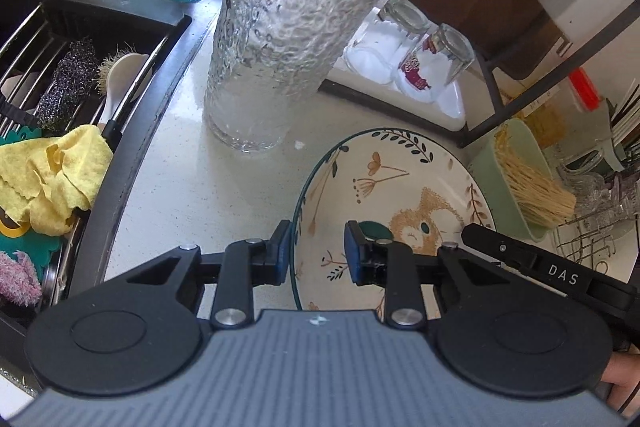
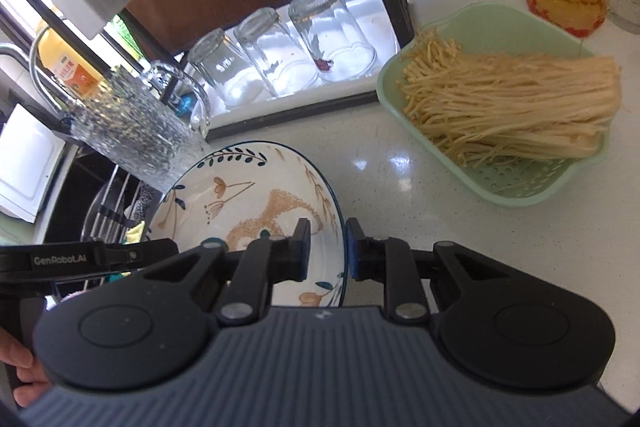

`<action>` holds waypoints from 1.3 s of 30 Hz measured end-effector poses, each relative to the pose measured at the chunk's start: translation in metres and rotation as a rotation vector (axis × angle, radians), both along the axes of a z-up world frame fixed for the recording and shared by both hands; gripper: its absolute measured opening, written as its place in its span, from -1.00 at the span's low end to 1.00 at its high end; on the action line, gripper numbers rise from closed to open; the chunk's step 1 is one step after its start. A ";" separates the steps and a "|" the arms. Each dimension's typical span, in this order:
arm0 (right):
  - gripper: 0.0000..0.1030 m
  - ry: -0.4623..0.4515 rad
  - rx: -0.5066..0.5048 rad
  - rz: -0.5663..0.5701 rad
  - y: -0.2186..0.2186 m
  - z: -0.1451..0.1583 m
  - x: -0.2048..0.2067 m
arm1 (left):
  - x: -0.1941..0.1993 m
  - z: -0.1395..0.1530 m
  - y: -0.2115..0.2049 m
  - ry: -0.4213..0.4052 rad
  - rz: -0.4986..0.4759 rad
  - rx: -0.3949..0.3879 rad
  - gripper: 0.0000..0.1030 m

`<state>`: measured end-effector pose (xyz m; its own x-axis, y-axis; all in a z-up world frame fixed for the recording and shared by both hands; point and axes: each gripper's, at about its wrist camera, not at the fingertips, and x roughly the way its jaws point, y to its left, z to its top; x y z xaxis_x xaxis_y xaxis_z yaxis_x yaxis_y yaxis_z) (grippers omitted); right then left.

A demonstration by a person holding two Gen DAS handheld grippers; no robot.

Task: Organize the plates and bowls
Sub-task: 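Close the left gripper on the bird-pattern plate rim and lift, then carry the bird-pattern plate with the left gripper onto the plate stack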

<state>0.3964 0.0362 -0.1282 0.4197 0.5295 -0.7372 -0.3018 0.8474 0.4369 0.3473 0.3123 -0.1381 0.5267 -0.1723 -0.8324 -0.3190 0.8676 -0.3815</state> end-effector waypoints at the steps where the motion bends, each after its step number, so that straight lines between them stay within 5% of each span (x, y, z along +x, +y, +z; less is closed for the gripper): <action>1: -0.57 -0.006 -0.003 -0.002 -0.003 0.005 -0.003 | -0.002 0.004 -0.001 -0.005 0.000 -0.013 -0.38; 12: -0.57 -0.061 0.033 -0.058 -0.038 0.053 -0.036 | -0.025 0.048 -0.023 -0.072 -0.045 -0.068 -0.38; 28: -0.57 -0.084 0.069 -0.200 -0.092 0.088 -0.088 | -0.041 0.061 -0.052 -0.097 -0.126 -0.228 -0.38; 39: -0.57 -0.039 -0.008 -0.224 -0.109 0.071 -0.112 | -0.038 0.059 -0.076 -0.109 -0.231 -0.209 -0.38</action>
